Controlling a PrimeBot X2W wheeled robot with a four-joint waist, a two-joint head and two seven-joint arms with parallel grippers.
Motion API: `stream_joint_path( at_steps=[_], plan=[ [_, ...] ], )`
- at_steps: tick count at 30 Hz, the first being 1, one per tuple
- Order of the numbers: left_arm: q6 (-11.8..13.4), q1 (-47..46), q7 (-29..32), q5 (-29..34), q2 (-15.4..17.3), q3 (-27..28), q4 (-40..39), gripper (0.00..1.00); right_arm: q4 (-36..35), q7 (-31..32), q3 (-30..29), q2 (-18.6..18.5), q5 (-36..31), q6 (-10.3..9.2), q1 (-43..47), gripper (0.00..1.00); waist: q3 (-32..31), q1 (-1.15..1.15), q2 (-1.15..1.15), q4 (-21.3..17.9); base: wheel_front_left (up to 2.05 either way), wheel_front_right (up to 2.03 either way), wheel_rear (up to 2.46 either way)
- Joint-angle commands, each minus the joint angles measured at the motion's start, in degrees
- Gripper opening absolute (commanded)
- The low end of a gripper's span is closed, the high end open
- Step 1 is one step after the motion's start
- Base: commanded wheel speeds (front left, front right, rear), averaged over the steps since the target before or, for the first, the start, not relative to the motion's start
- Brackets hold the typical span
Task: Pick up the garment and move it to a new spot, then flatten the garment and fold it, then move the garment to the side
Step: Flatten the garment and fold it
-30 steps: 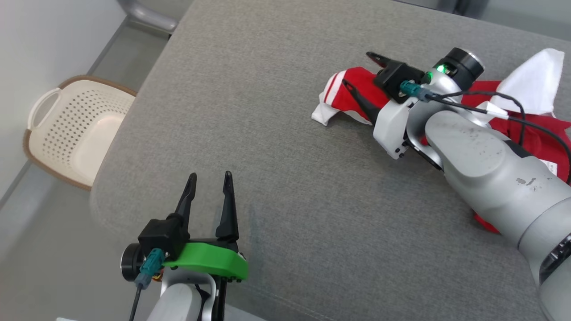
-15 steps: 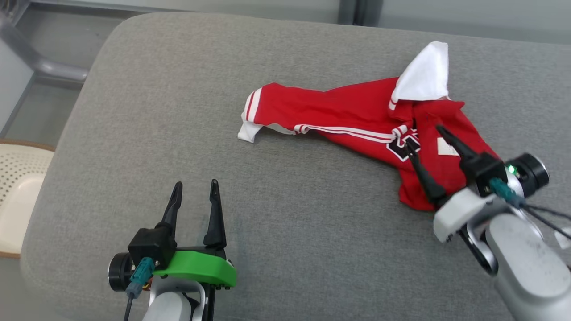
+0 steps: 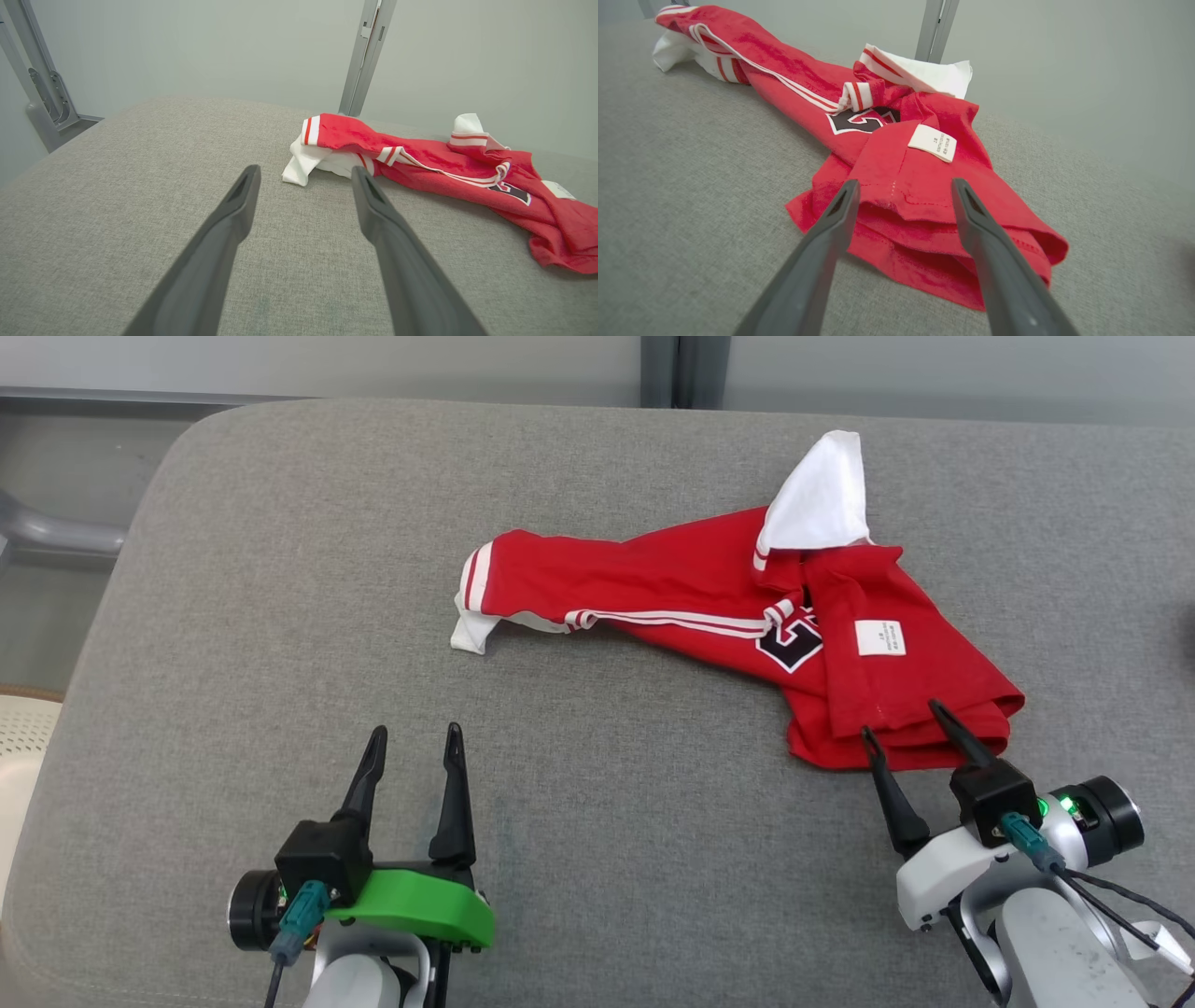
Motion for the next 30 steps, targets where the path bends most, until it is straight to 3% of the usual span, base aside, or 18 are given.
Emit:
stream_joint_path(
  at_steps=[1, 8, 9, 10, 12, 13, 14, 23, 30],
  plan=[
    [-0.25, -0.44, -0.17, 0.22, 0.22, -0.05, 0.17, 1.0, 1.16, -0.14, -0.54, 0.06, -1.04, -0.09, -1.19, 1.0, 0.15, 0.0, 0.0, 0.44, 0.0, 0.0, 0.0],
    [-0.27, -0.52, -0.17, 0.66, 0.21, 0.28, 0.48, 1.0, 7.65, -0.14, -1.88, 0.71, -3.27, -0.09, -4.89, 1.0, 0.56, 0.0, 0.0, 1.67, 0.0, 0.0, 0.0],
    [-0.3, -0.54, -0.17, 0.66, 0.21, 0.3, 0.49, 1.0, 8.2, -0.14, -2.0, 0.81, -3.42, -0.09, -5.29, 0.94, 0.58, 0.0, 0.0, 1.77, 0.0, 0.0, 0.0],
    [-0.32, -0.57, -0.17, 0.71, 0.22, 0.34, 0.5, 1.0, 8.85, -0.15, -2.12, 0.86, -3.63, -0.09, -5.65, 0.41, 0.6, 0.0, 0.0, 1.89, 0.0, 0.0, 0.0],
    [-0.27, -0.61, -0.18, 0.78, 0.22, 0.45, 0.46, 1.0, 9.64, -0.15, -2.48, 0.93, -3.58, -0.09, -6.2, 0.23, 0.6, 0.0, 0.0, 1.98, 0.0, 0.0, 0.0],
    [-0.22, -0.58, -0.17, 0.81, 0.22, 0.5, 0.42, 1.0, 9.81, -0.15, -2.71, 0.97, -3.41, -0.09, -6.35, 0.04, 0.58, 0.0, 0.0, 1.97, 0.0, 0.0, 0.0],
    [-0.16, -0.5, -0.17, 0.85, 0.21, 0.58, 0.39, 1.0, 9.91, -0.15, -2.95, 1.07, -2.97, -0.09, -6.48, 0.0, 0.55, 0.0, 0.0, 1.92, 0.0, 0.0, 0.0],
    [0.18, -0.07, -0.17, 0.6, 0.22, 0.83, 0.02, 1.0, 4.95, -0.15, -3.59, -0.06, -0.28, -0.09, -7.2, 0.0, 0.22, 0.0, 0.0, 0.79, 0.0, 0.0, 0.0],
    [-0.06, -0.89, -0.17, 0.08, 0.22, 0.2, -0.25, 1.0, -0.33, 1.72, -4.68, -7.39, -1.14, -0.09, -12.7, 0.0, 1.21, 0.0, 0.0, 0.94, 0.0, 0.0, 0.0]
  ],
)
